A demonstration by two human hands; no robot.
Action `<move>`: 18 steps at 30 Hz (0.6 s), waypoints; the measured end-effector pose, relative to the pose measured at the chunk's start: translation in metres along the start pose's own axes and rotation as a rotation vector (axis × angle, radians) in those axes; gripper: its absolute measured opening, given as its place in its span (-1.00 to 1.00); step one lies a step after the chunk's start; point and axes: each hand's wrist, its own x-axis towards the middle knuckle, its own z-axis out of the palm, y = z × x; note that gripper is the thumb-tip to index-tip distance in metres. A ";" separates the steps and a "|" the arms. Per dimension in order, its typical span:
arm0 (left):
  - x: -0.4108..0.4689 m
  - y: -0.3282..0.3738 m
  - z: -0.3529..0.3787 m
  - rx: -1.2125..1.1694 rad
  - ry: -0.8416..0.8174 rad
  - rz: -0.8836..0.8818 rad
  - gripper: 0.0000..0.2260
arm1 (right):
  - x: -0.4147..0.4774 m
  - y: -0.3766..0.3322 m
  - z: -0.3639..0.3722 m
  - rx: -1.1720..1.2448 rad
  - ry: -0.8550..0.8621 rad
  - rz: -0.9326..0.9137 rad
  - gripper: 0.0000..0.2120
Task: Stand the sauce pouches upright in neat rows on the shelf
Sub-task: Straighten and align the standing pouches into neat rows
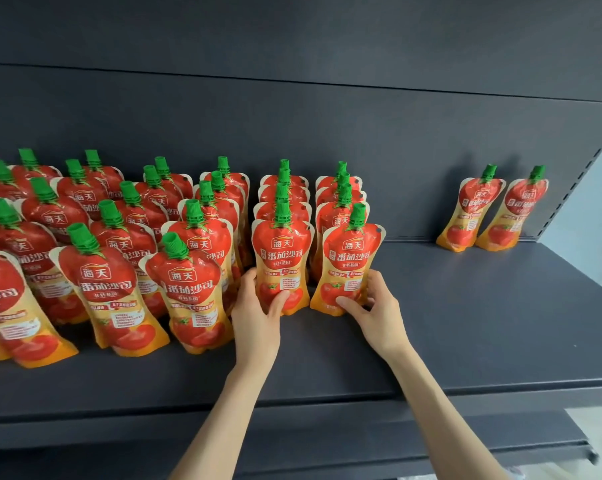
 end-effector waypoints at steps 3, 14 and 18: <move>0.000 -0.001 0.000 -0.004 -0.007 0.001 -0.53 | 0.001 0.000 0.000 0.001 -0.003 0.000 -0.64; 0.001 -0.005 0.000 -0.005 -0.032 0.004 -0.52 | 0.001 -0.003 0.003 -0.005 0.006 0.001 -0.62; 0.000 -0.004 0.000 -0.001 -0.031 0.001 -0.50 | -0.001 -0.006 0.002 -0.011 0.002 0.007 -0.62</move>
